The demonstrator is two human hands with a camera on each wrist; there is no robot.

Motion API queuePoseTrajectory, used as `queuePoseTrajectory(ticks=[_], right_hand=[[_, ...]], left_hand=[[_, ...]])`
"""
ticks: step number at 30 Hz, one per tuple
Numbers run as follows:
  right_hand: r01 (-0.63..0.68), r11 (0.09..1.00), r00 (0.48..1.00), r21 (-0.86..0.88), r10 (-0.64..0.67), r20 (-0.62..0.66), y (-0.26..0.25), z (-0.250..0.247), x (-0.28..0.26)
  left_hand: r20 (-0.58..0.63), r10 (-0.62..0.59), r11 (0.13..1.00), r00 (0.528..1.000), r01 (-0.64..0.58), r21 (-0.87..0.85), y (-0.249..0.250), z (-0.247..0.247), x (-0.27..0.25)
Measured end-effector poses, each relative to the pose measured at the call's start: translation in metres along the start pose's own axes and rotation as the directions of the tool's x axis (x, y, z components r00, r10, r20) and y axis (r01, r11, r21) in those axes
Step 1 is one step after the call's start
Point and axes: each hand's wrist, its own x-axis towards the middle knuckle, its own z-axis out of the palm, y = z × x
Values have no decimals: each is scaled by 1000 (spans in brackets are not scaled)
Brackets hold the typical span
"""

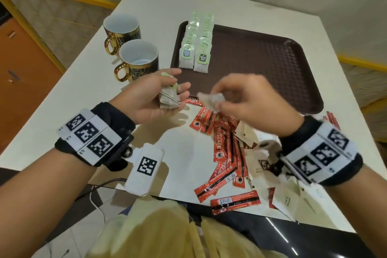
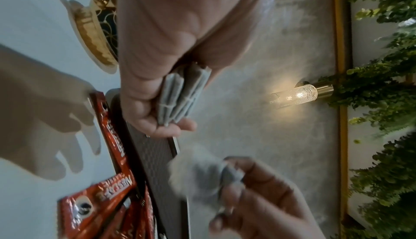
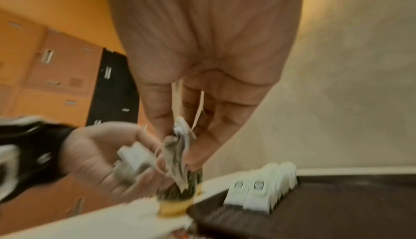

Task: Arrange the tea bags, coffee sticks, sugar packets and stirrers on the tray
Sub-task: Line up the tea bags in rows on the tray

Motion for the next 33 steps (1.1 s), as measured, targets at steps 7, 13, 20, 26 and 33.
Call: queuePoseTrajectory(ticks=[7, 13, 20, 26, 33], right_hand=[[-3, 1000, 987, -16, 0, -164, -13, 3, 20], [-57, 998, 991, 22, 59, -116, 0, -15, -5], [-14, 873, 865, -488, 256, 433, 38, 8, -50], [-34, 825, 907, -565, 263, 329, 56, -6, -64], [-135, 868, 915, -478, 295, 277, 62, -27, -68]], left_hand=[[330, -95, 988, 939, 128, -81, -2, 33, 0], [140, -83, 985, 987, 102, -141, -10, 28, 5], [52, -64, 971, 997, 74, -226, -10, 13, 1], [23, -56, 970, 998, 60, -236, -10, 8, -1], [15, -66, 971, 998, 68, -229, -7, 1, -2]])
